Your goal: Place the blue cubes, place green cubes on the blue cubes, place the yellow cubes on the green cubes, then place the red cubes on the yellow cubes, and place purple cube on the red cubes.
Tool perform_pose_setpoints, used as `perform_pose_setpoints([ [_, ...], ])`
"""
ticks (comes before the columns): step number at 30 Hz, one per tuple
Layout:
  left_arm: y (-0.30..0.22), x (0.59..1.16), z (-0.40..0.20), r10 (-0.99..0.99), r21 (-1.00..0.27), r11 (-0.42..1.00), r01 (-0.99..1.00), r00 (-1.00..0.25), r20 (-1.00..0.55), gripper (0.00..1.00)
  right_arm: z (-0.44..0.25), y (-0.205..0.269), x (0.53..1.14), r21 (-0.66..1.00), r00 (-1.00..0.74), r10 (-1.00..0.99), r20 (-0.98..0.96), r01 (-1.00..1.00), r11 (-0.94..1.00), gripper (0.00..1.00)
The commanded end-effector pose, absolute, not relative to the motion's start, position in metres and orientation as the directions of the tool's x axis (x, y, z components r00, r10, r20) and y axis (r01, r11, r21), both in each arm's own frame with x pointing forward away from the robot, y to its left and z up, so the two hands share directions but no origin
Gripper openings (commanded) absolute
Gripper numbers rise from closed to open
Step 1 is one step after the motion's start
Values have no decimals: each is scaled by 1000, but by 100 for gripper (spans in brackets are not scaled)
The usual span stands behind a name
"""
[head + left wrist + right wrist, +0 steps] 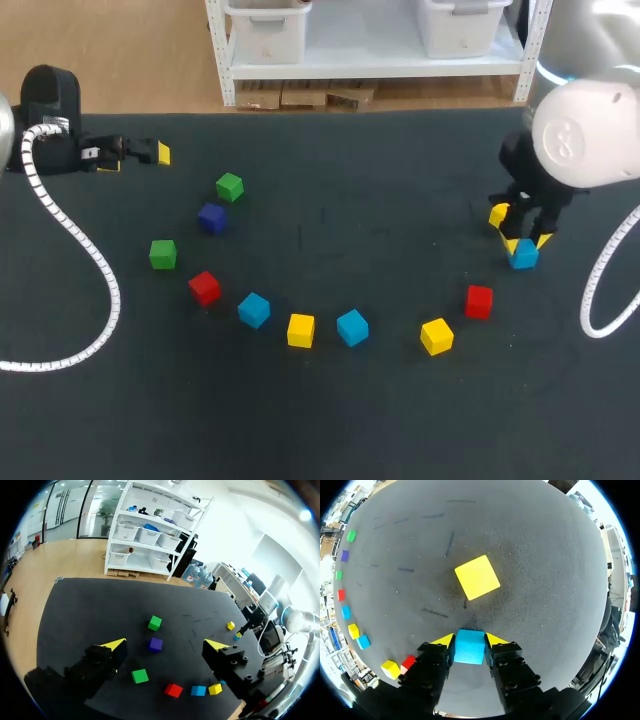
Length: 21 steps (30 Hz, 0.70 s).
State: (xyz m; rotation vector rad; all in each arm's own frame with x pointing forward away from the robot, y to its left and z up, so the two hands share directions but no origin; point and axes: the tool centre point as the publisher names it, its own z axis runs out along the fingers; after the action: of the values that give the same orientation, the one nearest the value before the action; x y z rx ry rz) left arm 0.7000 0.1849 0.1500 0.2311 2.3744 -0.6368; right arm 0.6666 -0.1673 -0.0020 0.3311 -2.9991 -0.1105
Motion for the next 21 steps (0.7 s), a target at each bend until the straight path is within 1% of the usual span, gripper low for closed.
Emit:
perform_pose_setpoints([
  [1,185,700,150,0,-383,866,321,-767,-642,100,-3,-166,668,83,-968,-223,115,-214,973,0],
  [6,185,700,150,0,-383,866,321,-767,-642,100,-1,-166,668,70,-963,-248,106,-241,968,0],
  [11,185,700,150,0,-383,866,321,-767,-642,100,7,-164,665,37,-934,-351,62,-350,936,0],
  [17,185,700,150,0,-383,866,321,-767,-642,100,20,-167,663,63,-906,-419,52,-416,907,0],
  [21,185,700,150,0,-383,866,321,-767,-642,100,31,-159,663,82,-880,-475,26,-471,878,0],
])
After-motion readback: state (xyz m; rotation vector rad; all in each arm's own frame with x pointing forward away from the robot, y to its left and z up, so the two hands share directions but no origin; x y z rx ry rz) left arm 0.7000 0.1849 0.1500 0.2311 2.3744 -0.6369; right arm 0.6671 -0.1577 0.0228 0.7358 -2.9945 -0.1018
